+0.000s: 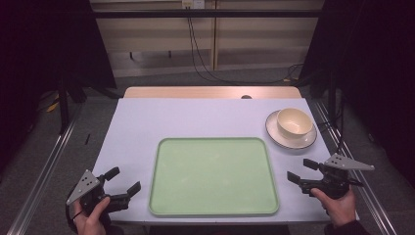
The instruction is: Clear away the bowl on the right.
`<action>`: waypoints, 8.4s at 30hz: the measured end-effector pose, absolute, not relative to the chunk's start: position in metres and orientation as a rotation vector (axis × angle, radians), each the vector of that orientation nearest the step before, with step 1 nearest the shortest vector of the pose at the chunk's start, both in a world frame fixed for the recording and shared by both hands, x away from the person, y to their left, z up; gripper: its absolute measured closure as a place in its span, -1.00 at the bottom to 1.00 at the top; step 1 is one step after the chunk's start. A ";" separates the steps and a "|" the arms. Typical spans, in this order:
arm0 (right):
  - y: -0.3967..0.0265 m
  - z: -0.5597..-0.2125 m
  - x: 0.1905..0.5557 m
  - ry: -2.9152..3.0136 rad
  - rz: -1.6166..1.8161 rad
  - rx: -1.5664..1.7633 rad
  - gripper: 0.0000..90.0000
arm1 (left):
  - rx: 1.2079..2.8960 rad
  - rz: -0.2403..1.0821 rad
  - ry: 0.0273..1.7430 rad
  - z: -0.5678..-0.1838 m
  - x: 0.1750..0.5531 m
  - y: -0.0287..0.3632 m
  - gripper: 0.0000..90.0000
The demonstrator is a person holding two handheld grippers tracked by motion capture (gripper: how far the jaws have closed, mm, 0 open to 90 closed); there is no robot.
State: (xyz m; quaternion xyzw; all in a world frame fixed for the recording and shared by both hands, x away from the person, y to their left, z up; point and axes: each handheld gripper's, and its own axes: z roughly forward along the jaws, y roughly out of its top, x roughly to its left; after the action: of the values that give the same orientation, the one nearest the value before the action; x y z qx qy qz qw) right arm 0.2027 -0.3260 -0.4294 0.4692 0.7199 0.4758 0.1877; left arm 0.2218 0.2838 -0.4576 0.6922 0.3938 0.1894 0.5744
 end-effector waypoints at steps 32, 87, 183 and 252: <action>-0.340 -0.419 0.205 2.090 1.315 1.229 -0.69 | 1.639 0.449 0.913 -0.457 0.223 0.281 -0.96; -0.407 -0.410 0.358 2.080 1.045 1.402 -0.61 | 1.666 0.448 0.905 -0.458 0.226 0.279 -0.96; -0.410 -0.439 0.393 1.909 1.024 1.863 0.85 | 1.665 0.436 0.908 -0.458 0.225 0.279 -0.95; -0.355 -0.366 0.374 2.112 1.298 1.550 0.85 | 1.669 0.446 0.896 -0.458 0.224 0.280 -0.96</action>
State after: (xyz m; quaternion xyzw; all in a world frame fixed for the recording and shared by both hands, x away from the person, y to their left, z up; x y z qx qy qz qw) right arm 0.3737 -0.3553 -0.3656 0.5268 0.7182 0.4414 0.1087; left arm 0.2243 0.2796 -0.4576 0.7088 0.3807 0.1895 0.5628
